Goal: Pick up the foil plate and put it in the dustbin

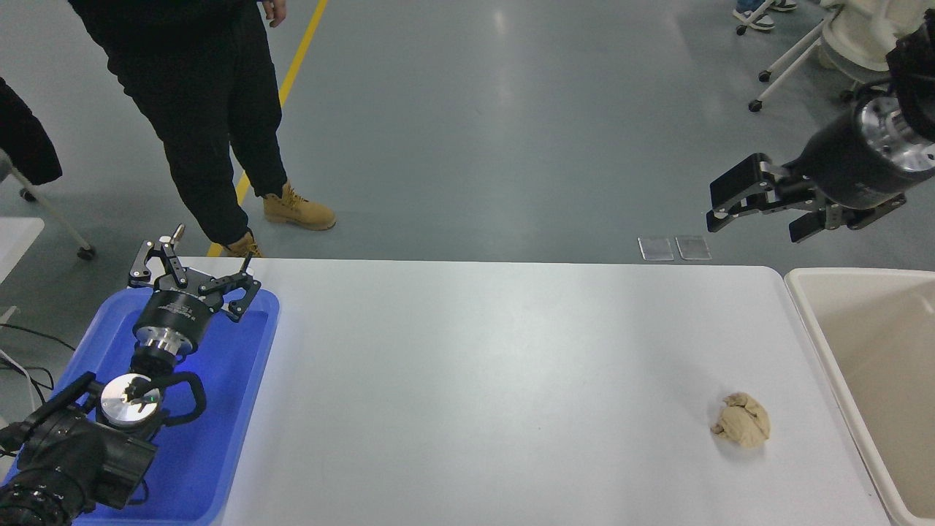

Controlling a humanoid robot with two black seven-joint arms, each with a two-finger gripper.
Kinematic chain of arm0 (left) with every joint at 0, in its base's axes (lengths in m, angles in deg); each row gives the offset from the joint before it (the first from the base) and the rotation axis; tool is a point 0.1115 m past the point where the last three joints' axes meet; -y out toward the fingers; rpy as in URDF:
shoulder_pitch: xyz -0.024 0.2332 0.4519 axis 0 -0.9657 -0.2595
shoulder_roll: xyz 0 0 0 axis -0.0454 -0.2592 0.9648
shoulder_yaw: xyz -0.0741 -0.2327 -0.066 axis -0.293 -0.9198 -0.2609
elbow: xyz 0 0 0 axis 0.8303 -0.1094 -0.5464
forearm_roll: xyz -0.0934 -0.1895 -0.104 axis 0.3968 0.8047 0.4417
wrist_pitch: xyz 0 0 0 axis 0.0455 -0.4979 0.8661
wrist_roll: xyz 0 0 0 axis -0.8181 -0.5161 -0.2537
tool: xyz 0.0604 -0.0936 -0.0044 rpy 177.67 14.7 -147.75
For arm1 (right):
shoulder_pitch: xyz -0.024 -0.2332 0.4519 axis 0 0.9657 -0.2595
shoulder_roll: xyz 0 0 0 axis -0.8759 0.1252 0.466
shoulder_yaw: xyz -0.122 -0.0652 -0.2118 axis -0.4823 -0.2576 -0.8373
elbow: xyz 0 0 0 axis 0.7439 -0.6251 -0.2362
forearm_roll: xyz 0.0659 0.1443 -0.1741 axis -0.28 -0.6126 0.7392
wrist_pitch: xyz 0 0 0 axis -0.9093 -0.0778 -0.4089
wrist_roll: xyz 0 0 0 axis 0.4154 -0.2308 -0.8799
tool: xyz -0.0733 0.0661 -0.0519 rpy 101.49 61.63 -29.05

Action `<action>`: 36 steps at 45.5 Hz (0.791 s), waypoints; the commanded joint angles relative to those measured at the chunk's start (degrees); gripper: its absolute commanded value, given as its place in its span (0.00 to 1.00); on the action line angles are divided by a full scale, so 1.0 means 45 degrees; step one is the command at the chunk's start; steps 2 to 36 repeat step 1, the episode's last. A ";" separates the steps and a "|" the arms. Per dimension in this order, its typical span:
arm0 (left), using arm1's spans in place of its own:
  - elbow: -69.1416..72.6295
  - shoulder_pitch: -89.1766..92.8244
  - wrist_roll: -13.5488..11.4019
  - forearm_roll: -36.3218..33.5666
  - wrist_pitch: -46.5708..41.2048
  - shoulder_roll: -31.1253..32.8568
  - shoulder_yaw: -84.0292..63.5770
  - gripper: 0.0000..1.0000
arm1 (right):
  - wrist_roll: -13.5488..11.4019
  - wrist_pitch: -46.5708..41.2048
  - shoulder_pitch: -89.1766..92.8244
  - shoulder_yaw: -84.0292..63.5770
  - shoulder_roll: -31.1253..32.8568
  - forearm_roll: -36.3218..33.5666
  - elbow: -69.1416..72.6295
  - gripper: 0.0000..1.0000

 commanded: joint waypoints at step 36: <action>0.0003 0.0000 -0.0001 0.0001 0.0000 0.0000 -0.0008 1.00 | -0.0014 -0.0299 -0.0200 -0.0111 -0.0159 0.0078 0.0475 1.00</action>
